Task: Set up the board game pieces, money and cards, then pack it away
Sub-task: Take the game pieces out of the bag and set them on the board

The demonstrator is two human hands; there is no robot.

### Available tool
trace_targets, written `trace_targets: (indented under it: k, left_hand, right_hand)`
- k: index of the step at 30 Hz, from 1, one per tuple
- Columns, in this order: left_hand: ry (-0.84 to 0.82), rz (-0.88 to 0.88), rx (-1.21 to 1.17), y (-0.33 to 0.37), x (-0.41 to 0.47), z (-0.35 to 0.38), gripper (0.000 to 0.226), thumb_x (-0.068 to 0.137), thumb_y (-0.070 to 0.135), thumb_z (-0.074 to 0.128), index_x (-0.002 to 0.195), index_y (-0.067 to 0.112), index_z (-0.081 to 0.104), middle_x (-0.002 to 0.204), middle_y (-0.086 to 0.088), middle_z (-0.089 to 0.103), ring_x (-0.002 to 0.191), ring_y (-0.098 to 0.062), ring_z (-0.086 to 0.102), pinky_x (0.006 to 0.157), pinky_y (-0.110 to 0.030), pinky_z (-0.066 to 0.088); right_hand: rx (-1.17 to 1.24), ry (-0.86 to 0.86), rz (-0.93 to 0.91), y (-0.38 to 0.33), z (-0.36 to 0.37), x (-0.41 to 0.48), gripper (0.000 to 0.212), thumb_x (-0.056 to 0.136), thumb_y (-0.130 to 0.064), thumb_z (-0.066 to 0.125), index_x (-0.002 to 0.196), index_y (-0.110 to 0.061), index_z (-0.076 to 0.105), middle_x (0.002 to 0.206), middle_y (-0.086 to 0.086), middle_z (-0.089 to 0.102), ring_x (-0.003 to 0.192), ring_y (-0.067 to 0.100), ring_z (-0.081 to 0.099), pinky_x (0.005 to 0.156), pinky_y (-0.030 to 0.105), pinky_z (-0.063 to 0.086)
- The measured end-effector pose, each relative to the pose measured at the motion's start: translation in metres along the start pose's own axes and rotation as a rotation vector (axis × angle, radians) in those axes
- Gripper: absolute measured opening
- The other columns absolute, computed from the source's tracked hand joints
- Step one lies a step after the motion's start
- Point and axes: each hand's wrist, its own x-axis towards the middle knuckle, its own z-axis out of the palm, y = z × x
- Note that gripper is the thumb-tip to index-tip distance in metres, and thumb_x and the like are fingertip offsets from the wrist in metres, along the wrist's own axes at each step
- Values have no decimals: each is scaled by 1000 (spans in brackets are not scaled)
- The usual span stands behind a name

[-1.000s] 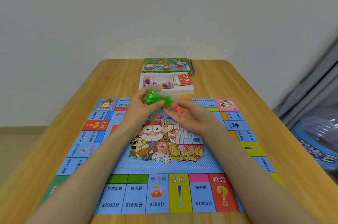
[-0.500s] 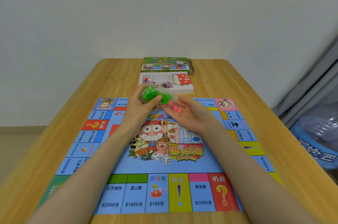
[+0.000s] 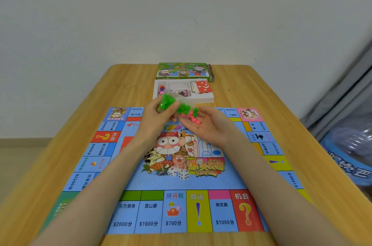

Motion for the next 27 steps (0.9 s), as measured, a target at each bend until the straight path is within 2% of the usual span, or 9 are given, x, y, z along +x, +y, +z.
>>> trace_targets:
  k: [3,5,7,11,15,17,20,25,27]
  left_hand:
    - [-47,-70,-53,-1,2,3,23,87,35,55,99,18,64,81,-9,61,69,-10,59,72,-26,53]
    - [-51,-112,-168,1,4,4,22,95,29,48,100,15,63,75,-7,59,64,-9,57,67,-22,51]
    - [-41,-109,-180,3,7,5,18,98,19,46,100,12,63,71,-2,61,63,-9,58,65,-21,52]
    - [-18,-42,54,12,9,4,15,96,17,52,90,13,65,65,-5,64,57,-11,61,64,-23,55]
    - [-61,-6,387,29,16,7,45,101,27,40,80,-6,62,62,-12,61,49,-11,54,59,-30,47]
    - [-66,-1,543,41,22,7,53,103,28,34,82,-12,61,61,-11,58,46,-7,48,56,-26,41]
    - [-89,-13,644,57,32,7,53,103,29,33,89,-13,62,58,-4,51,37,2,44,47,-16,34]
    - [-195,-32,681,68,44,8,40,100,26,44,96,-6,67,62,-8,61,45,-5,55,65,-33,54]
    - [-226,10,753,71,45,9,29,98,21,51,94,-1,70,62,-5,63,45,-4,58,65,-31,55]
  right_hand:
    - [0,14,-6,0,3,-1,26,98,-13,41,110,6,54,112,25,60,100,35,61,85,43,53]
    - [31,30,-11,1,4,0,24,98,-11,42,110,6,54,113,23,59,97,33,61,87,43,52]
    - [61,59,-13,1,4,1,17,97,-5,43,103,6,55,103,23,59,92,32,61,94,43,47]
    - [119,89,14,3,6,1,29,99,-8,37,115,10,52,103,28,60,94,36,61,90,46,46]
    - [184,56,51,5,10,-2,35,100,-12,35,119,11,52,111,29,60,105,37,59,96,43,45]
    - [246,70,44,4,10,-2,34,101,-14,36,116,11,53,112,29,59,107,37,57,97,44,45]
    - [313,95,28,3,11,-6,35,102,-19,36,108,11,54,103,27,58,106,36,56,93,46,45]
    - [312,88,23,3,14,-8,29,100,-14,38,107,9,54,101,26,59,115,32,53,93,44,45]
    - [301,88,25,3,14,-7,30,99,-13,40,116,8,53,103,26,59,113,31,55,93,43,46]
